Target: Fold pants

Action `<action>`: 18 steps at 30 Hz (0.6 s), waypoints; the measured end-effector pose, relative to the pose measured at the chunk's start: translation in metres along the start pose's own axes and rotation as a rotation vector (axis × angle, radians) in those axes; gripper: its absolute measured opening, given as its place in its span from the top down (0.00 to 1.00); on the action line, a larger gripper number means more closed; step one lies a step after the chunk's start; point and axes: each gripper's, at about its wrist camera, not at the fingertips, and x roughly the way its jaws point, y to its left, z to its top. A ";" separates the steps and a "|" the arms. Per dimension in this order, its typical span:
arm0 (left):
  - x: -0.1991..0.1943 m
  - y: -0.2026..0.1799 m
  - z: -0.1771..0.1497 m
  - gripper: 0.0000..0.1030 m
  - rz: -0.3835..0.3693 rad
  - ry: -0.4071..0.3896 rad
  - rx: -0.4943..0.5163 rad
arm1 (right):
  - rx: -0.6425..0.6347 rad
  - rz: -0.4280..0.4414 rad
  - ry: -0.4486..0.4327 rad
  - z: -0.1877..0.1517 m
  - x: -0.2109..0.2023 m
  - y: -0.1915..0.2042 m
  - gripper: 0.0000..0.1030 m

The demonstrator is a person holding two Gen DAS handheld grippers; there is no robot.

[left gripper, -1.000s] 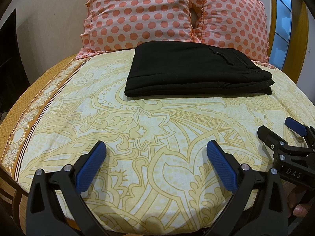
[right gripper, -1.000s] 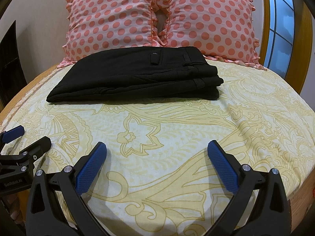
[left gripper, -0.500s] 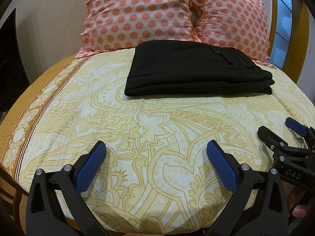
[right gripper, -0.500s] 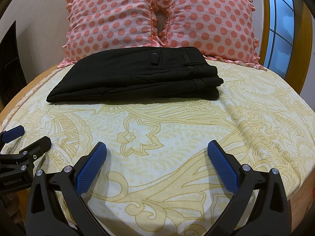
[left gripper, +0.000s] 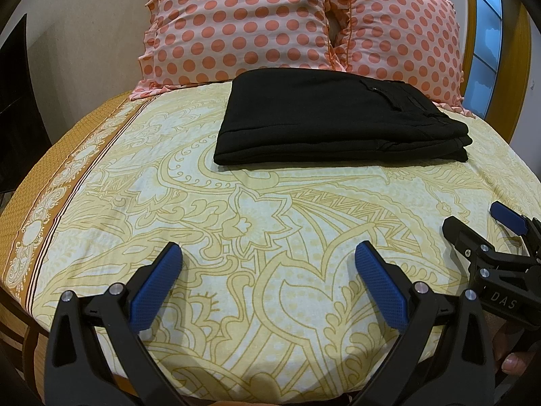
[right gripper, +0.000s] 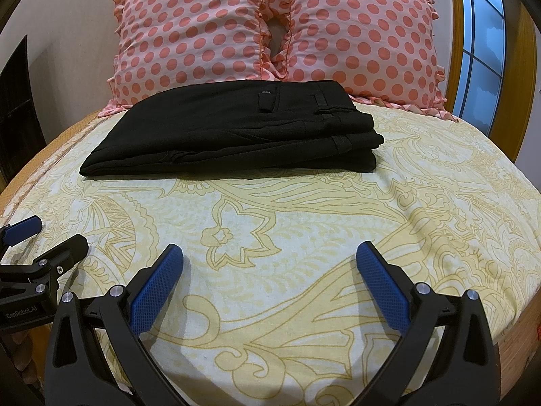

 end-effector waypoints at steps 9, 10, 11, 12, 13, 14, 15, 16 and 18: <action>0.002 0.001 -0.001 0.02 -0.002 0.013 0.001 | 0.001 -0.001 -0.001 0.000 0.000 0.001 0.01; 0.002 0.001 -0.001 0.02 -0.002 0.014 0.002 | 0.001 -0.002 -0.001 0.000 0.000 0.001 0.01; 0.002 0.002 -0.001 0.02 -0.003 0.014 0.002 | 0.002 -0.002 -0.001 0.000 0.000 0.001 0.01; 0.002 0.002 0.000 0.02 -0.003 0.013 0.002 | 0.002 -0.002 -0.001 0.000 0.000 0.001 0.01; 0.002 0.002 0.000 0.02 -0.003 0.013 0.002 | 0.002 -0.002 -0.001 0.000 0.000 0.001 0.01; 0.002 0.002 0.000 0.02 -0.003 0.013 0.002 | 0.002 -0.002 -0.001 0.000 0.000 0.000 0.01; 0.001 0.002 -0.001 0.02 -0.001 0.014 0.001 | 0.002 -0.002 -0.001 0.000 0.000 0.001 0.01; 0.001 0.002 0.000 0.02 0.000 0.015 0.000 | 0.002 -0.002 -0.001 0.000 0.000 0.001 0.01; 0.001 0.004 0.001 0.02 -0.001 0.016 0.001 | 0.002 -0.002 -0.002 0.000 0.000 0.000 0.01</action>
